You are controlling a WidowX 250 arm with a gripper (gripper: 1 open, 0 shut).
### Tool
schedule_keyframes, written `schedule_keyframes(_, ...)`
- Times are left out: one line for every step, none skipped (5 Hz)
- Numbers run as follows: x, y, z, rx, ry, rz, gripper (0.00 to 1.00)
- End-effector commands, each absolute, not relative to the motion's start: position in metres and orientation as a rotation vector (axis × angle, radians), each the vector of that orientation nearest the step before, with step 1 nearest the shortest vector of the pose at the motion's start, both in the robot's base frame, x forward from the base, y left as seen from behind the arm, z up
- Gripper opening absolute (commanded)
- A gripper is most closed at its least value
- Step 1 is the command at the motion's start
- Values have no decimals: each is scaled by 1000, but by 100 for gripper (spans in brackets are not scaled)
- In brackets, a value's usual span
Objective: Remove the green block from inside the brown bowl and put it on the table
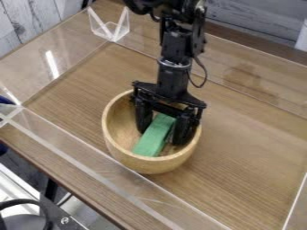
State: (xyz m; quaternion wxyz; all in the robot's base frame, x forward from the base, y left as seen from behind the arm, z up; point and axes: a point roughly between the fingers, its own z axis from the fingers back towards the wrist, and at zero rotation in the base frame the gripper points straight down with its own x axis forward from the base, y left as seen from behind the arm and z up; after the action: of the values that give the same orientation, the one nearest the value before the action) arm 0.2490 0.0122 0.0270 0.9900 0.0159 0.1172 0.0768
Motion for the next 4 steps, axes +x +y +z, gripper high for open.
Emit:
schedule_keyframes(253, 13, 28, 58, 202, 169, 0)
schedule_keyframes(253, 11, 28, 70, 194, 169, 0)
schedule_keyframes(253, 8, 30, 81, 184, 168, 0)
schedule_keyframes(257, 6, 32, 91, 188, 154, 0)
